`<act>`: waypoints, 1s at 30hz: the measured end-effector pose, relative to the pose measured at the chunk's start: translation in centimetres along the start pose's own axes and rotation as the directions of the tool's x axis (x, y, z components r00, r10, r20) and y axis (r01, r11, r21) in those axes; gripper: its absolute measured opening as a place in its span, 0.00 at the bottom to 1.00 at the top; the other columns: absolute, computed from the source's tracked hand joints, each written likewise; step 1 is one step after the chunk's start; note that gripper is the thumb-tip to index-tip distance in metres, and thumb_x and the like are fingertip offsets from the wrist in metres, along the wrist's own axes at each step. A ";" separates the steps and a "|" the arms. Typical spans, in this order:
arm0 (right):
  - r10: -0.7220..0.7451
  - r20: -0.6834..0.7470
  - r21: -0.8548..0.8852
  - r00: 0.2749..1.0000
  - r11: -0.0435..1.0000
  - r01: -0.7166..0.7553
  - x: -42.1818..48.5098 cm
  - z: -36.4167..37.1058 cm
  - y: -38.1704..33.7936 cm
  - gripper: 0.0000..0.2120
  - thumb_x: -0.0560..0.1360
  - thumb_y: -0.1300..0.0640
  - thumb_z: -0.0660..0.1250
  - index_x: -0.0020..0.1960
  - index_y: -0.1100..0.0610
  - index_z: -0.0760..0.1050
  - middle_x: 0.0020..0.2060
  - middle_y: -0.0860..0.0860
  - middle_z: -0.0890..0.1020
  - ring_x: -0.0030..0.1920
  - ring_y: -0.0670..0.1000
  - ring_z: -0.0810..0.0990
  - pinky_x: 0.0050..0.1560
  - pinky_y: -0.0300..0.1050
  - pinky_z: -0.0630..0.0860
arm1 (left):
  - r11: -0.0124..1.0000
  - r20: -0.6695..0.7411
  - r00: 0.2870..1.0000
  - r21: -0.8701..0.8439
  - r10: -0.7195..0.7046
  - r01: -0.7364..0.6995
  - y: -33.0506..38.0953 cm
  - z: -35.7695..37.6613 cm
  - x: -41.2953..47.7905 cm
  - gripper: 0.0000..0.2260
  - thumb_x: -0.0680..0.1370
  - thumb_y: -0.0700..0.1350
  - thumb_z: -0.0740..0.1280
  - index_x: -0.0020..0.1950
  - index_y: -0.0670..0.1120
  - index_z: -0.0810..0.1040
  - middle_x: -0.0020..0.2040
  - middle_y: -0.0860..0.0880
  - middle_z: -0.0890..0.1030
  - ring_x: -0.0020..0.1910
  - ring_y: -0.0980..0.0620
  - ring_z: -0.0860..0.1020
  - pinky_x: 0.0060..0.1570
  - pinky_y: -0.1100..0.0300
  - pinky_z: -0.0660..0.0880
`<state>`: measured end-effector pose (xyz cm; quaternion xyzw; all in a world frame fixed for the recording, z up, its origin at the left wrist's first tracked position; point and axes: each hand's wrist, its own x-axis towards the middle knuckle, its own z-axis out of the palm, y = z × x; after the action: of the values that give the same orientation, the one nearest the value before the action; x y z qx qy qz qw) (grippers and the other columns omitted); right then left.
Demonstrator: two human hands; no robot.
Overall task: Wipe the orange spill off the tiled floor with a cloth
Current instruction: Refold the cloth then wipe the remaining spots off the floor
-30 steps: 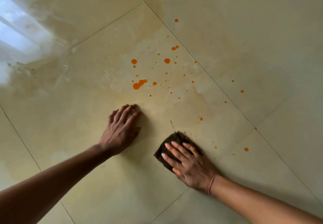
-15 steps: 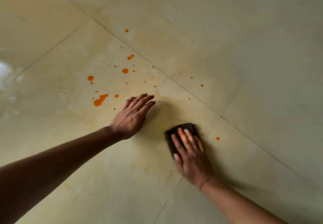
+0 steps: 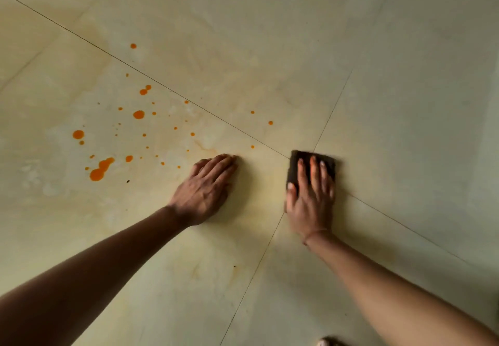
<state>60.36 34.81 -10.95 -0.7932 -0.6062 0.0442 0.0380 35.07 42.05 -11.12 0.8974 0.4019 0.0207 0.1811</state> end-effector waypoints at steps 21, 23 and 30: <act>-0.783 0.094 0.078 0.615 0.622 0.779 -2.9 0.6 -3.2 0.29 0.76 0.46 0.55 0.75 0.53 0.63 0.74 0.57 0.66 0.74 0.57 0.62 0.69 0.58 0.64 | 0.952 -0.161 0.939 -0.042 -0.305 0.302 -5.3 -2.3 -4.7 0.24 0.81 0.50 0.54 0.76 0.43 0.61 0.77 0.43 0.61 0.77 0.44 0.56 0.74 0.48 0.51; -0.504 0.019 0.014 0.864 0.864 0.503 4.4 0.8 -2.4 0.28 0.77 0.46 0.53 0.74 0.56 0.64 0.74 0.58 0.67 0.74 0.60 0.63 0.68 0.62 0.65 | 0.937 -0.190 0.918 -0.054 -0.349 0.345 -5.7 -2.6 -4.5 0.24 0.81 0.51 0.54 0.76 0.42 0.62 0.77 0.43 0.60 0.77 0.43 0.56 0.74 0.47 0.51; -0.415 0.018 0.061 0.910 0.909 0.413 7.0 2.5 -15.4 0.29 0.77 0.45 0.52 0.76 0.54 0.62 0.76 0.56 0.63 0.76 0.58 0.59 0.70 0.57 0.58 | 0.928 -0.181 0.912 -0.015 -0.368 0.371 -7.3 -2.0 -5.8 0.25 0.81 0.52 0.52 0.75 0.41 0.64 0.76 0.41 0.63 0.76 0.41 0.58 0.73 0.46 0.53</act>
<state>47.16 45.65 -11.84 -0.6446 -0.7595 0.0642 0.0593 25.59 42.92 -11.11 0.8014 0.5791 0.0634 0.1358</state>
